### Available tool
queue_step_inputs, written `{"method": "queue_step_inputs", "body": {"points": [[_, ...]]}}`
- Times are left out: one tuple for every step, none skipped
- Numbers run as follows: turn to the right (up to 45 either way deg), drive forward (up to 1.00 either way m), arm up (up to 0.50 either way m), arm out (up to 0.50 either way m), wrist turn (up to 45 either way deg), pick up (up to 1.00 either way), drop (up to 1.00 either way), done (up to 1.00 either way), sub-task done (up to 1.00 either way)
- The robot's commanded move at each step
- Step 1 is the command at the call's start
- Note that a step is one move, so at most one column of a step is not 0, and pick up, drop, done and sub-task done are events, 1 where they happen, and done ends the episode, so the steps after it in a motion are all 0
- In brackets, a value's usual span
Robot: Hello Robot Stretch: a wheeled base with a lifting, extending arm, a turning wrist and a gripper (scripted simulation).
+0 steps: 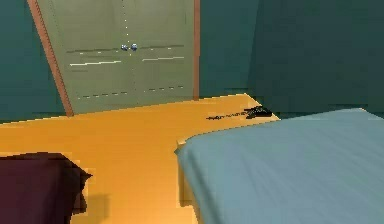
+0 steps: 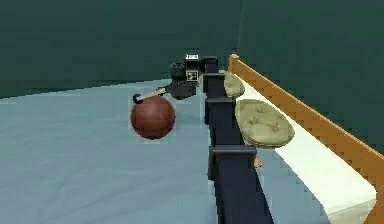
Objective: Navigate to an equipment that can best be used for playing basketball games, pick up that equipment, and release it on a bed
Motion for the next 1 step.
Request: {"method": "queue_step_inputs", "body": {"points": [[0.0, 0.00, 0.00, 0.00, 0.0, 0.00, 0.00, 1.00, 0.00]]}}
